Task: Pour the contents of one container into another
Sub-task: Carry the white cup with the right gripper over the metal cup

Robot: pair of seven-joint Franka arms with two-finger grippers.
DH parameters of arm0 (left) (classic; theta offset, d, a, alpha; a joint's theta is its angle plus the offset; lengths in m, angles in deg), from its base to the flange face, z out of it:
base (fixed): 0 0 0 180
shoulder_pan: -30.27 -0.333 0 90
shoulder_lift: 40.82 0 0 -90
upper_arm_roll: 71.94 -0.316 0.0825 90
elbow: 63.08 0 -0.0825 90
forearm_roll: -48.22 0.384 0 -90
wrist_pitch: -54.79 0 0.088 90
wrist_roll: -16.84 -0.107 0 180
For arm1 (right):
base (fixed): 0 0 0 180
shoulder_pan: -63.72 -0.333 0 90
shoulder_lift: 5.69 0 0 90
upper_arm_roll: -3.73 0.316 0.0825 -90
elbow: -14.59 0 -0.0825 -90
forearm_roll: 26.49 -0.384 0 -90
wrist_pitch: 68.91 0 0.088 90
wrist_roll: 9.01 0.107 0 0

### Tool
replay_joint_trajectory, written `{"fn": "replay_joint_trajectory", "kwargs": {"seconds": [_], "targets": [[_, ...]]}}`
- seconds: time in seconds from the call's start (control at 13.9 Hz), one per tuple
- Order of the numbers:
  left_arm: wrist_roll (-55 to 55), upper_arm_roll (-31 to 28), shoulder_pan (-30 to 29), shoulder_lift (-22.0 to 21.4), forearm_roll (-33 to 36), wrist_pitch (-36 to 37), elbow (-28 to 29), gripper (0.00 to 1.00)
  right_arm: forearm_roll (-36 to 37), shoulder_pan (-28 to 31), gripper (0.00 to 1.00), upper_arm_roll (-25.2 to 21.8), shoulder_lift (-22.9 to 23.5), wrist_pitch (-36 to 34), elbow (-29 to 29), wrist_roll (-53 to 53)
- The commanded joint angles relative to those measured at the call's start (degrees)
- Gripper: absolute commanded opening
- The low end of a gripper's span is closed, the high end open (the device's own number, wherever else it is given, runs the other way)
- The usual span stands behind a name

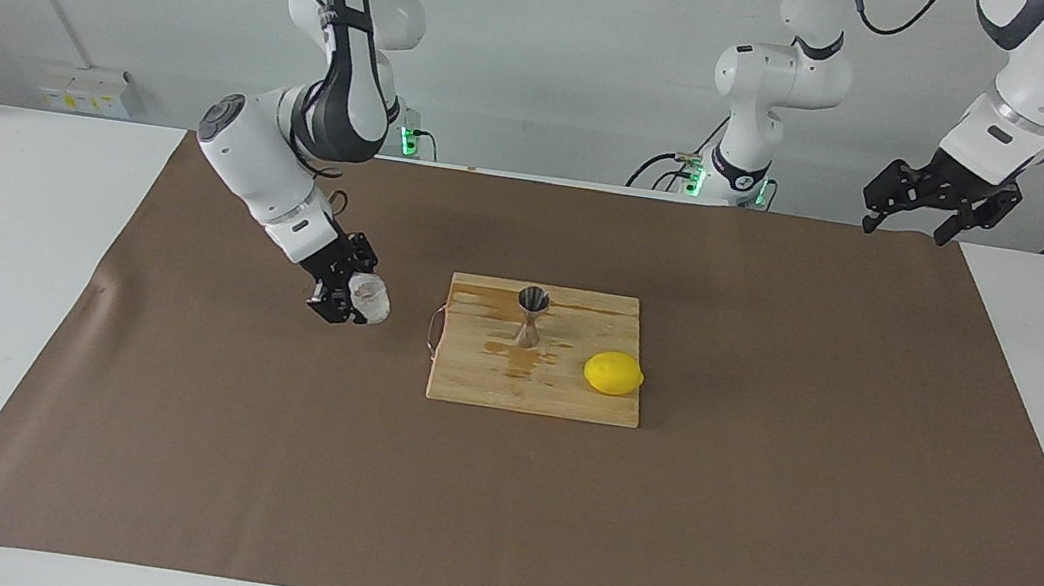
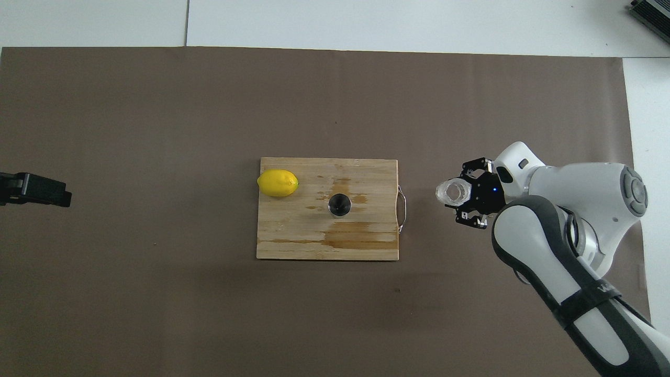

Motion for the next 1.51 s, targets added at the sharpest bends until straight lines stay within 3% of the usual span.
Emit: {"fn": "replay_joint_trajectory", "kwargs": {"seconds": [0.0,0.36,0.5,0.79,1.22,1.43], "targets": [[0.0,0.2,-0.5,-0.3,-0.5,0.6,0.3,1.00,6.4,-2.9,0.04,0.1,1.0,-1.7,-4.1,9.9],[0.0,0.2,-0.5,-0.3,-0.5,0.6,0.3,1.00,18.3,-8.0,0.04,0.2,3.0,-4.4,-10.1,23.1],[0.0,0.2,-0.5,-0.3,-0.5,0.6,0.3,1.00,19.7,-10.6,0.04,0.1,3.3,-5.8,-12.0,25.5],[0.0,0.2,-0.5,-0.3,-0.5,0.6,0.3,1.00,28.1,-14.5,0.04,0.2,7.7,-9.9,-19.3,34.6],[0.0,0.2,-0.5,-0.3,-0.5,0.6,0.3,1.00,34.6,-19.7,0.04,0.2,11.3,-13.8,-25.4,40.3],[0.0,0.2,-0.5,-0.3,-0.5,0.6,0.3,1.00,36.7,-21.1,0.04,0.2,11.4,-15.1,-25.8,41.2]]}}
